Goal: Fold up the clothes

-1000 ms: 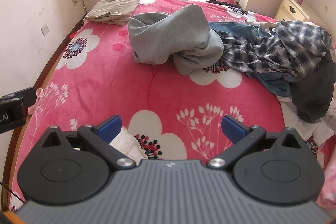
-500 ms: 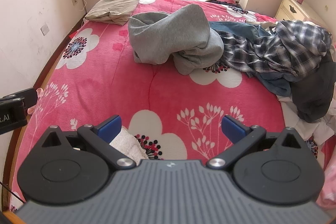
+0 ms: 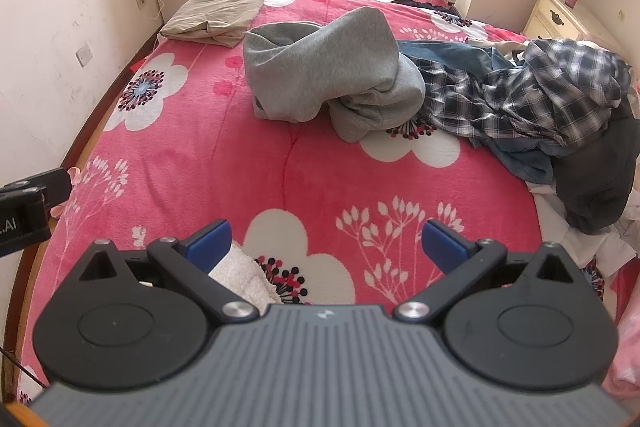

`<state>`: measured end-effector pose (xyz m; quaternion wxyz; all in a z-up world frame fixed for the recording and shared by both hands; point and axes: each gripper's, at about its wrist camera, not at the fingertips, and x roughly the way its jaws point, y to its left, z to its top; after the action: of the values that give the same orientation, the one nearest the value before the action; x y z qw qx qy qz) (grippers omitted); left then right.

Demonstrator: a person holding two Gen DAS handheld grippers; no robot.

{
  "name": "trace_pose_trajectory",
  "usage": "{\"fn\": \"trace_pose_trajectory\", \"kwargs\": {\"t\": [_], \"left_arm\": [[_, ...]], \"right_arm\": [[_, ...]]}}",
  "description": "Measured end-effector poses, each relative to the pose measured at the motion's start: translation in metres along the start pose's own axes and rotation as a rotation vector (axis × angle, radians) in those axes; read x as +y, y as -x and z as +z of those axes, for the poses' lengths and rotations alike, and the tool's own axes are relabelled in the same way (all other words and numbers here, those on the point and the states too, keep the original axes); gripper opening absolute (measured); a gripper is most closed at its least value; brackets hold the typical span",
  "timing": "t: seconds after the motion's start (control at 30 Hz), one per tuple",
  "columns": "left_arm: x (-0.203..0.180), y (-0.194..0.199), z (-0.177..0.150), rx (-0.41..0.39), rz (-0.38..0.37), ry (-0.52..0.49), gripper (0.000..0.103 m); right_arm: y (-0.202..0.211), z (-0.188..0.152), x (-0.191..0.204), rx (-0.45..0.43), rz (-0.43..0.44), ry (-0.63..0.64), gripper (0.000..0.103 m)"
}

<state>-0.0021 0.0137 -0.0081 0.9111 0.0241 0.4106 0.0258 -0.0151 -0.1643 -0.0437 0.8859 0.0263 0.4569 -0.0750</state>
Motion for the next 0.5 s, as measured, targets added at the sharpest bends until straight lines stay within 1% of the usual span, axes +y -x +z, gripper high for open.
{"fn": "trace_pose_trajectory", "kwargs": {"t": [0.33, 0.5], "left_arm": [[0.0, -0.006, 0.006, 0.008, 0.002, 0.003, 0.103], [-0.003, -0.013, 0.011, 0.007, 0.0, -0.011, 0.103]], "right_arm": [[-0.005, 0.005, 0.001, 0.006, -0.002, 0.005, 0.102], [-0.013, 0.01, 0.001, 0.016, -0.001, -0.002, 0.102]]}}
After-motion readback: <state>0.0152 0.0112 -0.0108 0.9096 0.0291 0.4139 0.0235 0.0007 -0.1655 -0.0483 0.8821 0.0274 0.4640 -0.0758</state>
